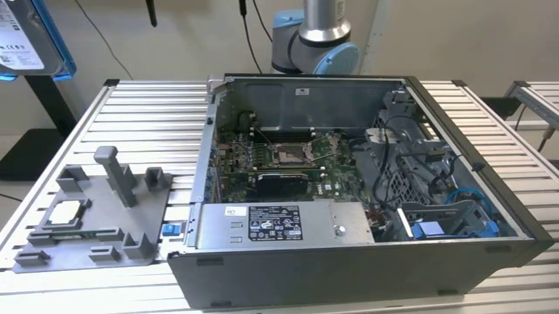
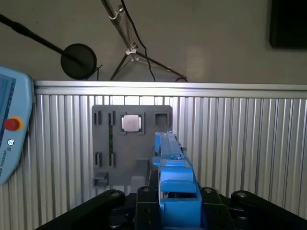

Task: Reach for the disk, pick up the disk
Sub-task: 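Pick up the disk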

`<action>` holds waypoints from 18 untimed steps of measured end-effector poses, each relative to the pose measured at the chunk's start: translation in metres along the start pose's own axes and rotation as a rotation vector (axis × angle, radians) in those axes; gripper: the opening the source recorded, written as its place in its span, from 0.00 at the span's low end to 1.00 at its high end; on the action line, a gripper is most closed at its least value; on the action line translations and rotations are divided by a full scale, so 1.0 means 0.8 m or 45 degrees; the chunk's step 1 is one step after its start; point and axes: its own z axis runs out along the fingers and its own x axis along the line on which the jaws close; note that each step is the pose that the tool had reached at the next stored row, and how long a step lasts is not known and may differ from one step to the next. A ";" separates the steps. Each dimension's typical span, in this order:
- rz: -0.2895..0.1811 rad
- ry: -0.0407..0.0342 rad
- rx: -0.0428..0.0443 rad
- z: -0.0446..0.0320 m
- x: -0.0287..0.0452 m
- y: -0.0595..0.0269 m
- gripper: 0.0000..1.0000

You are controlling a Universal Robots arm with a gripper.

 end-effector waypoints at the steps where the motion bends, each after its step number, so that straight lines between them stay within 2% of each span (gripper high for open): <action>1: 0.000 0.0000 0.000 -0.0001 0.0000 0.000 0.00; 5: 0.000 0.0001 0.000 -0.0011 0.0000 0.000 0.00; 16: 0.000 0.0000 0.000 -0.0249 -0.0005 0.000 0.00; 18: 0.000 0.0001 0.000 -0.0261 -0.0006 0.000 0.00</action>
